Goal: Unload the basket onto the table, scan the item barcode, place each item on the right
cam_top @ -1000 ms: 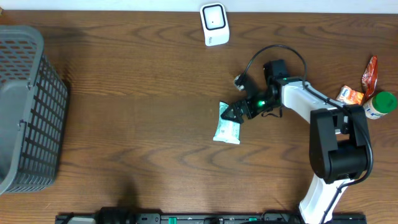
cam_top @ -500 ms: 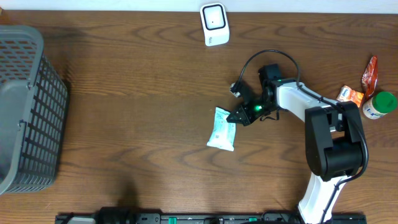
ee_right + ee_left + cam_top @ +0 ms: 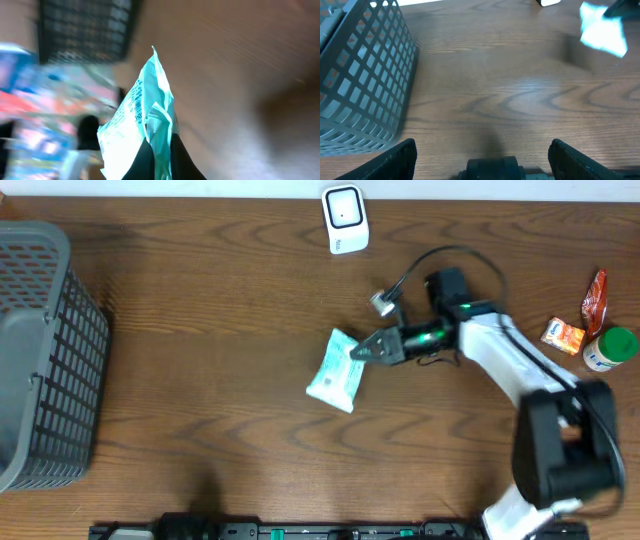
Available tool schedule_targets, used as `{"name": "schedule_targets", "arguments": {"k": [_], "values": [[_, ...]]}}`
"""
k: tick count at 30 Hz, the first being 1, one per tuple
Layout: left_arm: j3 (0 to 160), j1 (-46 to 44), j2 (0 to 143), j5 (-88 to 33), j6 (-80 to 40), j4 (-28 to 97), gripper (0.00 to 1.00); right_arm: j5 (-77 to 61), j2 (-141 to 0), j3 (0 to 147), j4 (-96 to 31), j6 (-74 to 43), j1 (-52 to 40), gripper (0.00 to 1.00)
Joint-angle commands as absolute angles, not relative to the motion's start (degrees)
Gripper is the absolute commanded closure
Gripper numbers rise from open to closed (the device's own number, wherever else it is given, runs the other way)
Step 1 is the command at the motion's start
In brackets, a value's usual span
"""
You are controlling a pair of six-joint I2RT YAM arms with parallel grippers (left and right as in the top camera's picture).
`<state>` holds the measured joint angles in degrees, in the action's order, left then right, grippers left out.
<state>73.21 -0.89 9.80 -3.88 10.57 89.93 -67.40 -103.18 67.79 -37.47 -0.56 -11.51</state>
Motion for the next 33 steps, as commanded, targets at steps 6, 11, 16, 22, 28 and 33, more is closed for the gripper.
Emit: {"name": "schedule_targets", "arguments": {"k": [6, 11, 16, 22, 28, 33], "values": [[73.3, -1.1, 9.7, -3.4, 11.1, 90.0, 0.16, -70.6, -90.7, 68.6, -37.5, -17.9, -9.7, 0.99], [73.3, -1.1, 9.7, -3.4, 11.1, 90.0, 0.16, -66.5, -83.9, 68.6, -37.1, -21.1, -9.7, 0.99], [73.3, -1.1, 9.7, -3.4, 11.1, 90.0, 0.16, -44.5, -83.4, 68.6, -31.8, -18.8, -11.2, 0.99], [73.3, -1.1, 9.7, -3.4, 11.1, 90.0, 0.16, -14.8, -84.5, 68.6, -11.3, -11.7, -16.3, 0.98], [73.3, -1.1, 9.7, -3.4, 11.1, 90.0, 0.16, -1.1, -90.7, 68.6, 11.9, -11.4, -17.2, 0.98], [73.3, -1.1, 9.7, -3.4, 11.1, 90.0, 0.16, 3.9, -100.4, 68.9, 30.3, -5.9, -17.3, 0.98]]}}
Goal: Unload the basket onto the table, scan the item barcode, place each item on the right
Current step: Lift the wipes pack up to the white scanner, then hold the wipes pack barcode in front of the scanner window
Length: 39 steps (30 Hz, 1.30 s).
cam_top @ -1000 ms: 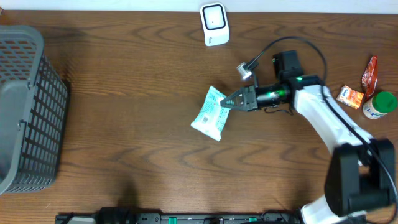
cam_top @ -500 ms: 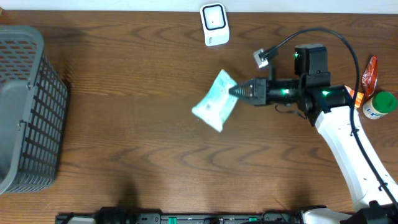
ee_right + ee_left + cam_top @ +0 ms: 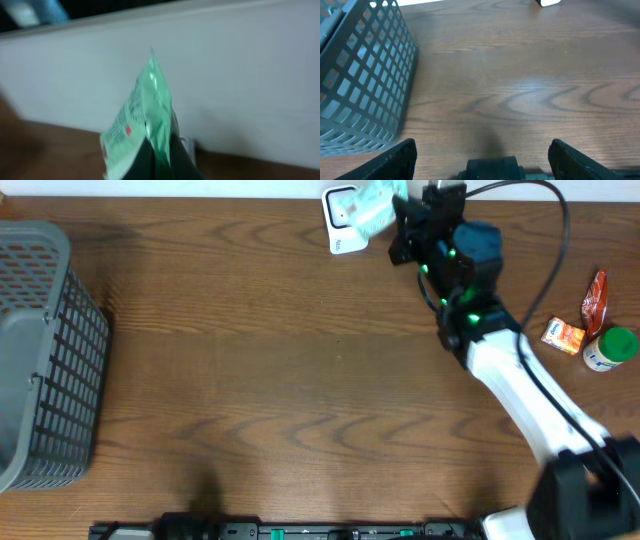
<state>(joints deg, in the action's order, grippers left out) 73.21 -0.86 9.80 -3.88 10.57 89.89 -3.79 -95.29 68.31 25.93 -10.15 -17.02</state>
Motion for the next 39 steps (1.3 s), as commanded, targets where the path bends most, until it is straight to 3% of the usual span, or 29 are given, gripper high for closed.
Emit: {"name": "schedule_targets", "arguments": {"k": [1, 12, 19, 28, 39], "values": [[73.3, -1.1, 9.7, -3.4, 11.1, 90.0, 0.16, 5.1, -102.2, 69.5, 32.8, -4.9, -17.4, 0.98], [73.3, -1.1, 9.7, -3.4, 11.1, 90.0, 0.16, 10.6, -123.6, 95.6, 31.2, 7.8, -19.0, 0.98], [73.3, -1.1, 9.7, -3.4, 11.1, 90.0, 0.16, 18.7, -136.2, 110.5, 25.4, 26.7, -22.2, 0.98], [73.3, -1.1, 9.7, -3.4, 11.1, 90.0, 0.16, 29.2, -142.3, 110.9, 23.2, 49.0, -27.3, 0.99], [73.3, -1.1, 9.7, -3.4, 11.1, 90.0, 0.16, 31.6, -142.3, 110.9, 19.3, 50.4, -30.5, 0.99]]}}
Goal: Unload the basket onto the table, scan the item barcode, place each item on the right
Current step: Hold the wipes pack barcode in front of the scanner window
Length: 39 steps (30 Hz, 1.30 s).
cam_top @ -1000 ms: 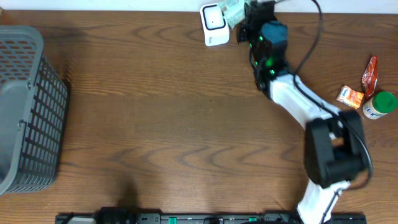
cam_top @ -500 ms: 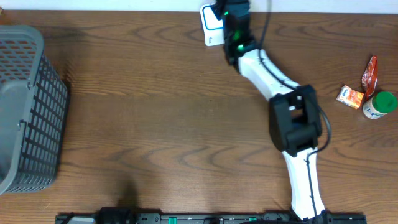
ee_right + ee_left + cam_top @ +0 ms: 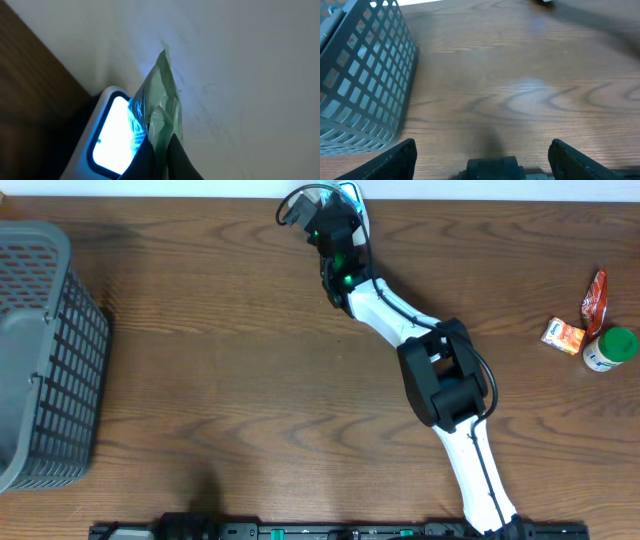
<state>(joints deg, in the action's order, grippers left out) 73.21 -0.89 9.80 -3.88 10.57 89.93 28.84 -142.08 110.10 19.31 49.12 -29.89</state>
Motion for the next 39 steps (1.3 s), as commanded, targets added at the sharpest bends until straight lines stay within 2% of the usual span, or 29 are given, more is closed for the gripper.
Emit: {"name": "schedule_targets", "arguments": {"k": [1, 6, 11, 19, 24, 31, 34, 36, 37, 39], "values": [[73.3, -1.1, 9.7, -3.4, 11.1, 90.0, 0.16, 32.7, -142.1, 110.9, 19.9, 50.8, -30.7, 0.99], [73.3, -1.1, 9.7, -3.4, 11.1, 90.0, 0.16, 34.3, -139.0, 110.9, 18.1, 56.4, -30.9, 0.99], [73.3, -1.1, 9.7, -3.4, 11.1, 90.0, 0.16, 31.4, -133.3, 110.9, 6.1, 59.7, -30.8, 0.99], [73.3, -1.1, 9.7, -3.4, 11.1, 90.0, 0.16, 39.6, -125.6, 110.9, 2.6, 62.5, -30.3, 0.99], [73.3, -1.1, 9.7, -3.4, 11.1, 90.0, 0.16, 41.8, -119.3, 110.9, -7.8, 61.6, -28.9, 0.99], [73.3, -1.1, 9.7, -3.4, 11.1, 90.0, 0.16, 52.5, -116.5, 110.9, -23.6, 47.4, -17.6, 0.99], [73.3, -1.1, 9.7, -3.4, 11.1, 90.0, 0.16, 47.9, -116.5, 110.9, -34.6, 35.6, -11.2, 0.99], [73.3, -1.1, 9.7, -3.4, 11.1, 90.0, 0.16, 37.5, -116.1, 110.9, -40.4, 28.3, -8.3, 0.98], [73.3, -1.1, 9.7, -3.4, 11.1, 90.0, 0.16, 31.6, -116.0, 110.9, -42.2, 25.3, -7.6, 0.84], [73.3, -1.1, 9.7, -3.4, 11.1, 90.0, 0.16, 19.2, -115.8, 110.9, -45.1, 21.4, -6.8, 0.38]]}}
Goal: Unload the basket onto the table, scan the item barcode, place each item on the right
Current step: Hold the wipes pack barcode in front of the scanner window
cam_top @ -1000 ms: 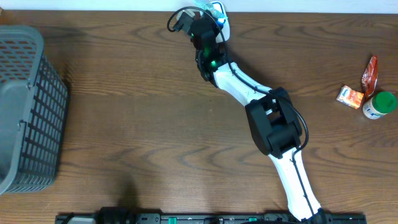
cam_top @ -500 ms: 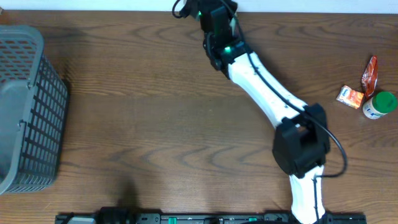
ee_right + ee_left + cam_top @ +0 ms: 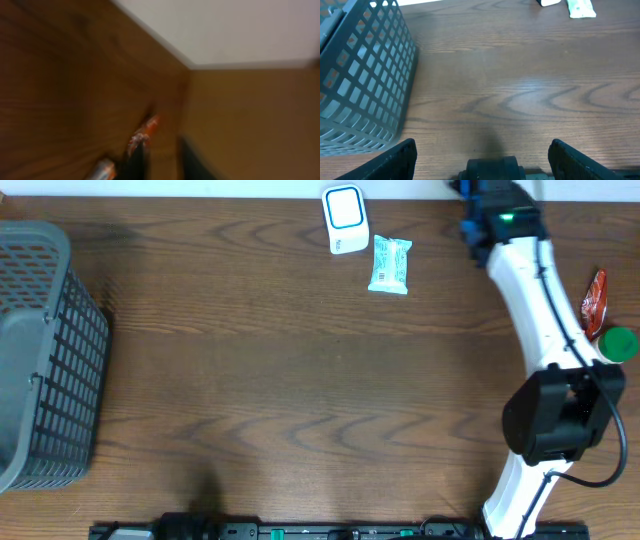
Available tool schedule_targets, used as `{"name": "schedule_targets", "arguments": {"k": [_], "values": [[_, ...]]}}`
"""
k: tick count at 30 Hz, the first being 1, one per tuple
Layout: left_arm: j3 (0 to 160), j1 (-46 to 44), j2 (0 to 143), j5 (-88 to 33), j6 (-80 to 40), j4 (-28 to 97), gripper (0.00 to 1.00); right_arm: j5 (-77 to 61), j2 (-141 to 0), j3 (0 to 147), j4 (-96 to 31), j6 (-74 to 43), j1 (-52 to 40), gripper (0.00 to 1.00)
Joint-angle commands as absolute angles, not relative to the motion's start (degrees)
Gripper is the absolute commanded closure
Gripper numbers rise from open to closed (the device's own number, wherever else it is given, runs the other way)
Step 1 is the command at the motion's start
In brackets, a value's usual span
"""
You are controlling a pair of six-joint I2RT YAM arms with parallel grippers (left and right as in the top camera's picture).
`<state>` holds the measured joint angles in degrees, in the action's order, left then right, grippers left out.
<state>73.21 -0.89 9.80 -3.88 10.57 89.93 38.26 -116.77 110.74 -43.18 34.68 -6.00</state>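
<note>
The teal wipes packet lies flat on the table just right of the white barcode scanner, apart from it. The left wrist view shows the same packet far off, by the scanner. My right arm reaches to the back right edge of the table. My right gripper is blurred, its two dark fingers apart with nothing between them. My left gripper stands wide open and empty, low at the front of the table.
A grey mesh basket stands at the left edge. A red sachet and a green-capped bottle sit at the right edge, beside my right arm. The sachet shows blurred ahead of the right fingers.
The right gripper held the packet against the lit scanner at the back. Now the packet lies on the table right of the scanner, let go, and the right arm has swung to the back right corner.
The right gripper held the teal packet over the middle of the table. Then it held the packet by the scanner at the back edge, then right at the scanner's lit face. Now the packet rests beside the scanner and the gripper is empty. The left arm has stayed still.
</note>
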Motion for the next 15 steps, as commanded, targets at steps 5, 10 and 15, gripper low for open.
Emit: {"name": "schedule_targets", "arguments": {"k": [5, 10, 15], "values": [[73.3, -1.1, 9.7, -3.4, 11.1, 90.0, 0.16, -6.4, -118.7, 110.8, -46.9, 10.1, -5.1, 0.01], [73.3, -1.1, 9.7, -3.4, 11.1, 90.0, 0.16, -5.4, -125.9, 110.8, -45.8, 5.3, -7.4, 0.01], [73.3, -1.1, 9.7, -3.4, 11.1, 90.0, 0.16, 6.5, -131.7, 110.8, -41.3, -1.3, -12.3, 0.01]]}}
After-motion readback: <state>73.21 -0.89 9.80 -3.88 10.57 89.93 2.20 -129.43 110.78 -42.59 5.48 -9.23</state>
